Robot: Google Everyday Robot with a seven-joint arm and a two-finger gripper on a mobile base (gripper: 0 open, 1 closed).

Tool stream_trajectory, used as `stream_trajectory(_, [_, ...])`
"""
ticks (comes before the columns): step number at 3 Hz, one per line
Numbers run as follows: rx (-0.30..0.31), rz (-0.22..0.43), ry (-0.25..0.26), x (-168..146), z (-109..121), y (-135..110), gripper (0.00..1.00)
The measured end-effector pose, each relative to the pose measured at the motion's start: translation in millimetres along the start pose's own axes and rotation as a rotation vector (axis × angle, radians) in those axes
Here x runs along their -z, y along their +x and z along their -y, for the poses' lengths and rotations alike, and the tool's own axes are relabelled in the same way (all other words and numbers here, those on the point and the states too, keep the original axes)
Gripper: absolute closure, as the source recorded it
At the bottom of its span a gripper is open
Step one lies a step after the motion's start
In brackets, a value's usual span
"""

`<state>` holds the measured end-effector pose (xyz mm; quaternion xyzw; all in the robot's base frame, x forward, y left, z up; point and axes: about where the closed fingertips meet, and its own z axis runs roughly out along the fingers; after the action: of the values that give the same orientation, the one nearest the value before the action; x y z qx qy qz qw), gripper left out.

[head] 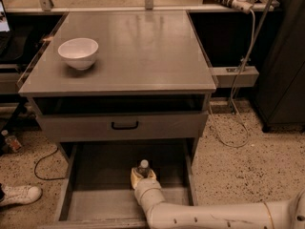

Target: Place water bottle into middle drawer

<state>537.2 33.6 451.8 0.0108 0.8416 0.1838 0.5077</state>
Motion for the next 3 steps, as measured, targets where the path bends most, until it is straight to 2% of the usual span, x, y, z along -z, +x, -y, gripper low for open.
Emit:
stream_trajectory(1, [0.0, 0.0, 0.0, 0.0, 0.0, 0.0, 0.81])
stream_trajectory(3, [0.0, 0.0, 0.0, 0.0, 0.0, 0.0, 0.35])
